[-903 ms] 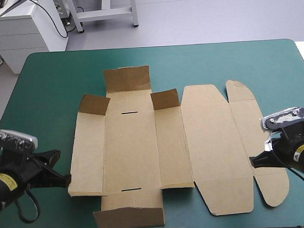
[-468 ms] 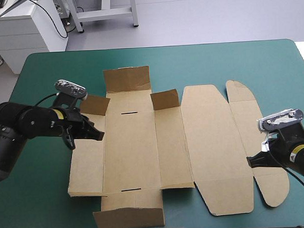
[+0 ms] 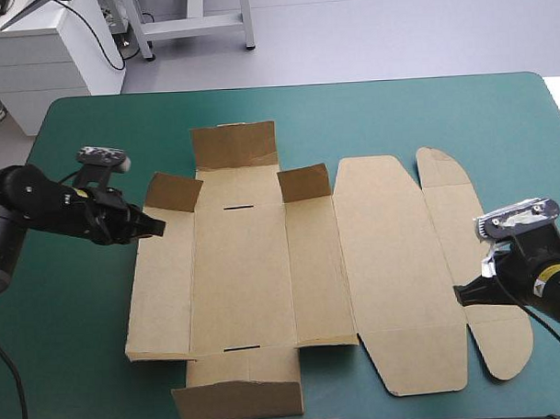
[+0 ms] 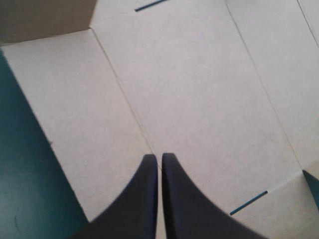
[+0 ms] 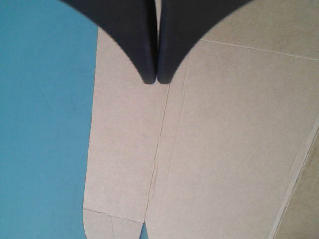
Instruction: Fold the box
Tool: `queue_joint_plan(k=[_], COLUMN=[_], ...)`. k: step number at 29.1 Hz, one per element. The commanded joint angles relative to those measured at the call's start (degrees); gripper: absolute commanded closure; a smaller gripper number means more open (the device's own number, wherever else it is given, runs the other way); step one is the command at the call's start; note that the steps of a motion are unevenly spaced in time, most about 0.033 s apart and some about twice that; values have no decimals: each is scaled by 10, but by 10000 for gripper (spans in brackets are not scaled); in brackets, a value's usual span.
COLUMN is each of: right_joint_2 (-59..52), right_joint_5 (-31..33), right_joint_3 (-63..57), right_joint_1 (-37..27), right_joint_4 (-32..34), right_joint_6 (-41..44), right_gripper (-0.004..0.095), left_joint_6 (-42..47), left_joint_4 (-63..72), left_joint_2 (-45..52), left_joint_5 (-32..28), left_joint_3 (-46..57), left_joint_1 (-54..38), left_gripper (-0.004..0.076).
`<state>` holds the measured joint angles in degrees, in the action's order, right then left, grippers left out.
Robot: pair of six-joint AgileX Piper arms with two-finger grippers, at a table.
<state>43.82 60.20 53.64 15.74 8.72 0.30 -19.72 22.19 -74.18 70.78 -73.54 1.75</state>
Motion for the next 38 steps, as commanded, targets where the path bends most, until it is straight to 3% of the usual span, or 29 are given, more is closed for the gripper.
queue_joint_plan(k=[1,7,15,18,22,25,27,38], right_joint_2=[-4,-4,-4,-4,-4,-4,-4,-4], right_joint_5=[-34,-35,-37,-36,-36,-36,-36,-42], right_joint_3=[15,15,15,15,15,15,15,15], right_joint_1=[-3,-3,-3,-3,-3,-3,-3,-3], right_joint_4=[6,7,5,5,5,2,2,-3], right_joint_6=[-3,-3,-3,-3,-3,-3,-3,-3], right_gripper=[924,924,924,924,924,924,924,924], left_joint_6=[-24,-37,-29,-29,-32,-46,-55,-123], left_joint_4=[57,53,60,57,69,84,92,183], left_joint_2=[26,40,48,48,48,48,48,43], left_joint_5=[31,31,29,14,-15,-16,-24,-71], left_joint_3=[3,66,173,208,240,257,268,339], left_joint_1=[-82,-173,-202,-202,-202,-202,-202,-202], left_gripper=[708,708,681,554,253,102,73,75])
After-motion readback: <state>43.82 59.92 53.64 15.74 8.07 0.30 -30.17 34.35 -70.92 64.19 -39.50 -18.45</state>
